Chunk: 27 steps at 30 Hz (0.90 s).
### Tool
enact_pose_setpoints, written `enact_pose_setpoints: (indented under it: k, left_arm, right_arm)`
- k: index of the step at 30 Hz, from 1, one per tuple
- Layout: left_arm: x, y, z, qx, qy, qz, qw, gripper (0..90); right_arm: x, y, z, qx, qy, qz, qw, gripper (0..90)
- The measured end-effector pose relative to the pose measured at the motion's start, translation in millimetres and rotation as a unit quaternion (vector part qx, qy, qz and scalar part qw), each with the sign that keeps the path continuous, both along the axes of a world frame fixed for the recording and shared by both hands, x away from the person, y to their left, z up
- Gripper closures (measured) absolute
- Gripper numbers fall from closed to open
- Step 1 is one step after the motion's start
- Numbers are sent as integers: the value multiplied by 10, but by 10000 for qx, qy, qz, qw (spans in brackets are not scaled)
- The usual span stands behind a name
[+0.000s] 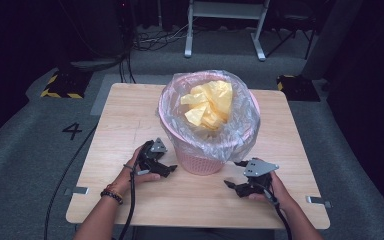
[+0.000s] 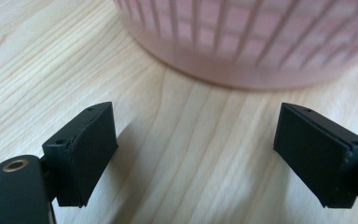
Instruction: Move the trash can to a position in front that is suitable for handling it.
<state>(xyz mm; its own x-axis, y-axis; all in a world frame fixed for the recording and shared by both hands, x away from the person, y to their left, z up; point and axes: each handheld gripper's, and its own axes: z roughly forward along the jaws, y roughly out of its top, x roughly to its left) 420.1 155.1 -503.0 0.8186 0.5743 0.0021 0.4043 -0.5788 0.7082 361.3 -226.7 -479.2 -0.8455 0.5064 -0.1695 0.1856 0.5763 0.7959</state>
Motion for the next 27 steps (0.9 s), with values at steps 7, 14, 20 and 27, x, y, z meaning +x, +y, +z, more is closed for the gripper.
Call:
enact_pose_setpoints:
  k: [7, 14, 20, 27]
  left_arm:
    - [-98, 125, -3, -18, 27, -74, 10000, 130]
    - [-127, 137, -4, -25, 30, -25, 10000, 131]
    - [-154, 170, -4, -27, 33, -10, 10000, 132]
    - [-146, 173, -3, -36, 23, 6, 10000, 139]
  right_arm:
    - [191, -444, -16, 374, 285, -1028, 9936, 272]
    - [176, -551, 345, 1078, -117, -1148, 9875, 318]
    - [248, -581, 261, 878, -25, -1230, 9885, 315]
    - [271, -736, 543, 1565, -158, -1316, 9787, 347]
